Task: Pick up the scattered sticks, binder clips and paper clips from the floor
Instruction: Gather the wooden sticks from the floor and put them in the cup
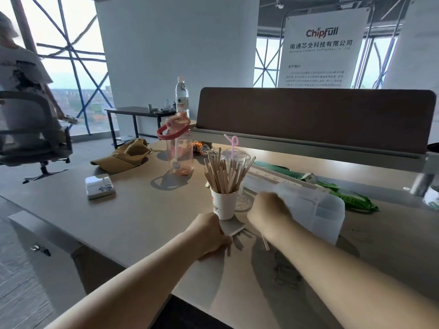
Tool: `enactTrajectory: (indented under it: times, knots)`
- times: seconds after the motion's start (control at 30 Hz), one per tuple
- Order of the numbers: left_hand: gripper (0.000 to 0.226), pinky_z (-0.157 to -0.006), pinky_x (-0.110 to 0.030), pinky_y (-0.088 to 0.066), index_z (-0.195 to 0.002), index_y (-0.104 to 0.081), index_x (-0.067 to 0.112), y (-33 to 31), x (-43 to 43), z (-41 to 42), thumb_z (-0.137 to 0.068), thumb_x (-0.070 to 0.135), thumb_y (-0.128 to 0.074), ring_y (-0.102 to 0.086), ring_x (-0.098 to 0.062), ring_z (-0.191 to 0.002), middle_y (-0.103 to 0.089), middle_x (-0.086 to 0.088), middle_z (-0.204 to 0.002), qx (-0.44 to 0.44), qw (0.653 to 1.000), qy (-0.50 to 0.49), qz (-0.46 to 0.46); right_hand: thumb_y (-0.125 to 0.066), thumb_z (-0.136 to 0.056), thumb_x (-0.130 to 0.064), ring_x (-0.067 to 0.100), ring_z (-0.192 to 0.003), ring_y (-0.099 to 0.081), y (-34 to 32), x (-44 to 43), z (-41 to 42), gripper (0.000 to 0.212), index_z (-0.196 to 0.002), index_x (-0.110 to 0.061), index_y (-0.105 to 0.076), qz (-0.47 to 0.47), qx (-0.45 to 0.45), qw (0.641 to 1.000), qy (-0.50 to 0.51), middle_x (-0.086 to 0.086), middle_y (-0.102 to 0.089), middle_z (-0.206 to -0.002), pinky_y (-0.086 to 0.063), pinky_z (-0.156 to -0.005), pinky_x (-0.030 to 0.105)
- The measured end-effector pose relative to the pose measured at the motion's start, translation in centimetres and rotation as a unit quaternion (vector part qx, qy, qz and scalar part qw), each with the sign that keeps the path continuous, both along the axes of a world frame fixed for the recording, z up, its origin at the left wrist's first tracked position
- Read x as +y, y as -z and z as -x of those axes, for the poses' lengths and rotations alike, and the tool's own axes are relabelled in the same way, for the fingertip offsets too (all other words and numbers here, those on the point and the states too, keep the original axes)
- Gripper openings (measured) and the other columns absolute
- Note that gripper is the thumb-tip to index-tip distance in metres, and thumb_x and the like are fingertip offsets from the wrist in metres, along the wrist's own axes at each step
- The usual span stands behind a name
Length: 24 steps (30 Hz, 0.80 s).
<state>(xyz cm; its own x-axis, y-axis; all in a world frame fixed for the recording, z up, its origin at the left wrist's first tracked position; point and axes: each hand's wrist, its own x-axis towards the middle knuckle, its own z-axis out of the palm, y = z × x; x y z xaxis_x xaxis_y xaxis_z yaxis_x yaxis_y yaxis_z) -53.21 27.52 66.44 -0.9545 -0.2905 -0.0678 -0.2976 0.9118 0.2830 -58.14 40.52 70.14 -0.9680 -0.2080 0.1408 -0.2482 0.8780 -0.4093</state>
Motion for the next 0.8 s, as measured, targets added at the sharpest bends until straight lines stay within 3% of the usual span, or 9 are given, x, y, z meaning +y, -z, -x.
enactTrajectory:
  times: [0.1,0.17,0.23,0.33,0.4,0.47,0.6,0.7,0.8]
  knots:
    - [0.021,-0.066,-0.024,-0.042,-0.086,-0.06,0.013,-0.1,0.4,-0.5,-0.09,0.034,-0.056,-0.053,-0.021,-0.078,-0.058,-0.005,-0.084,-0.005,1.0,0.011,0.009,-0.03,-0.1,-0.014,0.028,-0.097,-0.06,2.6,0.0,-0.9,0.035,-0.115,-0.004,-0.06,0.017,-0.07,0.997,0.031,0.015,-0.063,-0.11,-0.045,-0.077,0.032]
    - [0.023,-0.059,-0.018,-0.039,-0.075,-0.051,0.016,-0.9,0.3,-0.8,-0.094,0.028,-0.051,-0.049,-0.016,-0.073,-0.052,0.0,-0.075,0.009,0.999,0.036,0.011,-0.029,-0.101,-0.015,0.028,-0.102,-0.059,3.3,0.1,-0.8,0.036,-0.118,-0.006,-0.059,0.001,-0.081,0.997,0.018,0.015,-0.063,-0.114,-0.043,-0.076,0.031]
    - [0.031,-0.045,-0.014,-0.034,-0.067,-0.05,0.012,-2.5,0.0,-1.4,-0.095,0.025,-0.047,-0.046,-0.014,-0.061,-0.05,0.0,-0.067,0.044,0.998,0.047,-0.014,-0.042,-0.095,-0.014,0.028,-0.098,-0.061,3.1,0.3,-0.3,0.025,-0.107,-0.005,-0.061,-0.048,-0.087,0.995,-0.018,0.013,-0.063,-0.106,-0.041,-0.07,0.029]
    - [0.024,-0.048,-0.019,-0.043,-0.081,-0.062,0.008,-5.2,-0.5,-2.1,-0.093,0.024,-0.049,-0.053,-0.013,-0.058,-0.06,-0.001,-0.072,0.173,0.979,0.041,-0.095,-0.054,-0.089,-0.021,0.024,-0.088,-0.062,2.2,0.5,-0.2,0.015,-0.093,-0.008,-0.059,-0.115,-0.106,0.985,-0.071,0.009,-0.061,-0.091,-0.041,-0.063,0.026]
    - [0.013,-0.052,-0.02,-0.05,-0.085,-0.059,0.014,-7.0,-0.6,-2.4,-0.093,0.022,-0.053,-0.058,-0.011,-0.062,-0.062,0.002,-0.077,0.281,0.949,0.036,-0.136,-0.051,-0.089,-0.022,0.018,-0.068,-0.055,1.5,0.6,-0.7,0.014,-0.079,-0.012,-0.051,-0.171,-0.12,0.974,-0.092,0.005,-0.051,-0.073,-0.036,-0.052,0.022]
    - [0.002,-0.052,-0.015,-0.051,-0.093,-0.056,0.017,-9.1,-0.5,-2.3,-0.093,0.018,-0.055,-0.06,-0.005,-0.065,-0.062,0.005,-0.081,0.373,0.909,0.033,-0.184,-0.045,-0.091,-0.019,0.018,-0.064,-0.047,1.1,0.6,-0.9,0.012,-0.084,-0.012,-0.052,-0.218,-0.124,0.961,-0.118,0.003,-0.043,-0.069,-0.031,-0.048,0.023]
    - [0.026,-0.049,-0.008,-0.048,-0.116,-0.054,0.013,-12.8,-0.3,-0.1,-0.091,0.011,-0.059,-0.061,-0.003,-0.062,-0.066,0.001,-0.089,0.453,0.864,0.038,-0.219,-0.044,-0.093,-0.013,0.021,-0.072,-0.049,0.8,0.3,-0.7,0.011,-0.097,-0.011,-0.054,-0.28,-0.113,0.942,-0.146,0.004,-0.042,-0.071,-0.038,-0.055,0.026]
    - [0.014,-0.054,-0.002,-0.041,-0.103,-0.065,0.011,-14.3,-0.2,1.8,-0.092,0.018,-0.06,-0.055,0.0,-0.067,-0.065,0.006,-0.09,0.481,0.862,0.025,-0.157,-0.049,-0.092,-0.016,0.018,-0.068,-0.048,1.1,0.2,-0.3,0.007,-0.087,-0.011,-0.051,-0.235,-0.095,0.958,-0.132,0.002,-0.042,-0.071,-0.033,-0.049,0.024]
    - [0.014,-0.056,-0.003,-0.036,-0.099,-0.068,0.012,-14.7,-0.5,3.3,-0.092,0.02,-0.06,-0.054,-0.001,-0.069,-0.069,0.003,-0.093,0.481,0.868,0.009,-0.128,-0.055,-0.087,-0.018,0.014,-0.061,-0.044,0.6,0.7,0.5,0.021,-0.07,-0.013,-0.042,-0.065,-0.06,0.989,-0.119,0.001,-0.043,-0.069,-0.028,-0.046,0.021]
